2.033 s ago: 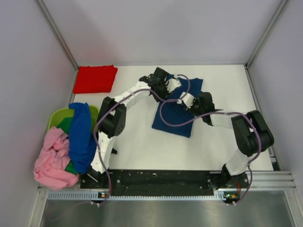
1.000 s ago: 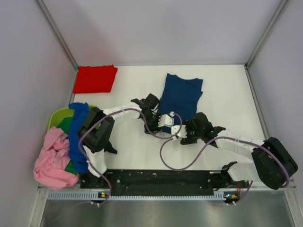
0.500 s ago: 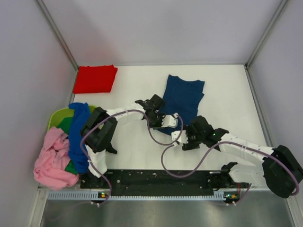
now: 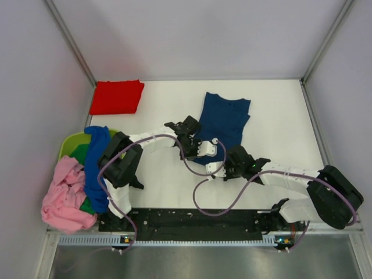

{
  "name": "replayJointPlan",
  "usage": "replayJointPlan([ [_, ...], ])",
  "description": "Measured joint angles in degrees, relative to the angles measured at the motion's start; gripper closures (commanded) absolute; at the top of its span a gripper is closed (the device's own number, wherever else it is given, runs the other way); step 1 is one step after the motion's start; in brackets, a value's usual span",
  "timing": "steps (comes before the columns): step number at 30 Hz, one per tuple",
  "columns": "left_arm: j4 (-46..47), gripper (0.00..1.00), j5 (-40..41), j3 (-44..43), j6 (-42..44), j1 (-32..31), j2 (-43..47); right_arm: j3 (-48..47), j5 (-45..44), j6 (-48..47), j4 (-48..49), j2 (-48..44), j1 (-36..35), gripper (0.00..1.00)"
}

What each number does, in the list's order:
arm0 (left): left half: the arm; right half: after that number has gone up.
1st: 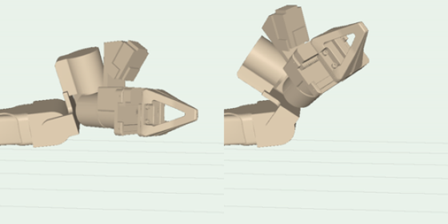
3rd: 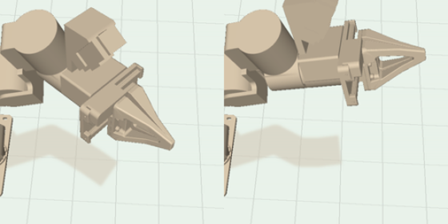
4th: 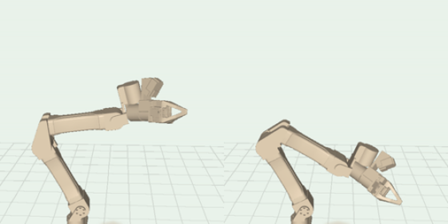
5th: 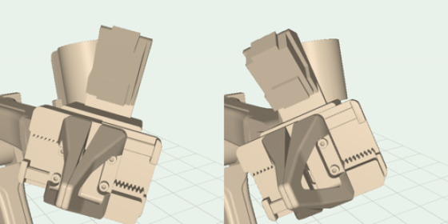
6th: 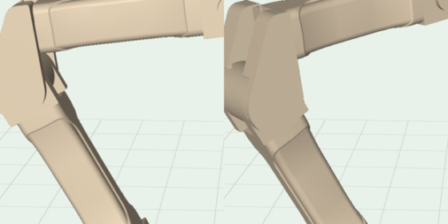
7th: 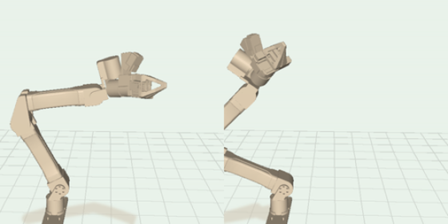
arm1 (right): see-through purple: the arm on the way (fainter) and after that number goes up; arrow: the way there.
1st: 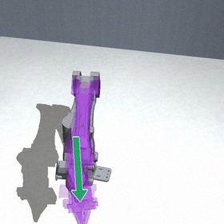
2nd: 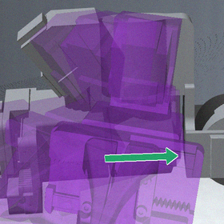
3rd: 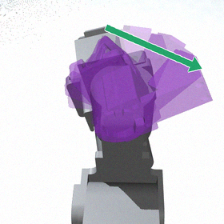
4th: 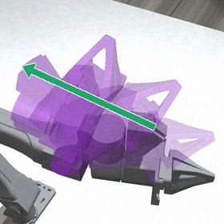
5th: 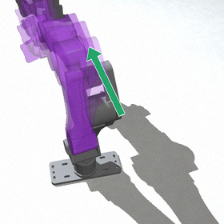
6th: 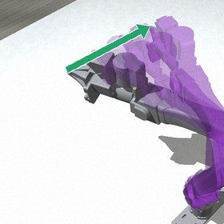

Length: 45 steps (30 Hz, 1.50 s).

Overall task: Fold and stack the t-shirts
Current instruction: Grab one side of the 2/3 rectangular tshirt with both arms, then fold the long partially folded tshirt into a neat square

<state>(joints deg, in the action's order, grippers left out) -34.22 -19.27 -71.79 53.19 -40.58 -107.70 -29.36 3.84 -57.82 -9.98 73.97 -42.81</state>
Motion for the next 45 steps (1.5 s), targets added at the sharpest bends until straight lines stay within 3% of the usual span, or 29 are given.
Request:
replayJointPlan([
  [5, -3.6, 1.00, -2.0, 0.0, -0.9, 0.1, 1.5, -0.5, 0.1, 0.4, -2.5, -0.8, -0.6, 1.00],
  [9, -9.0, 1.00, -4.7, 1.7, -1.0, 0.0, 7.1, -0.8, 2.6, 1.6, -10.5, -9.2, -4.1, 1.00],
  [13, -18.7, 1.00, -9.3, 4.5, -0.5, -0.4, 16.8, -5.4, 6.8, 4.1, -21.0, -17.6, -8.8, 1.00],
  [17, -27.6, 1.00, -11.8, 6.0, 0.2, -2.0, 23.1, -11.8, 11.3, 7.1, -30.2, -19.0, -13.5, 1.00],
  [21, -36.3, 1.00, -14.6, 4.1, 0.5, -3.7, 26.0, -14.2, 16.3, 8.4, -34.6, -22.4, -13.7, 1.00],
  [26, -39.7, 1.00, -13.9, -5.0, -3.3, -2.3, 25.8, -17.0, 20.3, 8.4, -36.3, -22.7, -7.3, 1.00],
  [30, -39.0, 1.00, -11.0, -13.0, -9.0, 1.8, 23.0, -18.4, 21.1, 8.7, -33.0, -20.5, 2.3, 1.00],
  [36, -36.7, 1.00, -6.6, -24.0, -14.3, 8.2, 11.6, -21.5, 21.2, 11.2, -24.1, -13.8, 12.1, 1.00],
  [45, -32.7, 1.00, 0.0, -39.6, -17.0, 10.5, -4.5, -24.1, 20.3, 15.5, -12.8, -0.6, 20.7, 1.00],
])
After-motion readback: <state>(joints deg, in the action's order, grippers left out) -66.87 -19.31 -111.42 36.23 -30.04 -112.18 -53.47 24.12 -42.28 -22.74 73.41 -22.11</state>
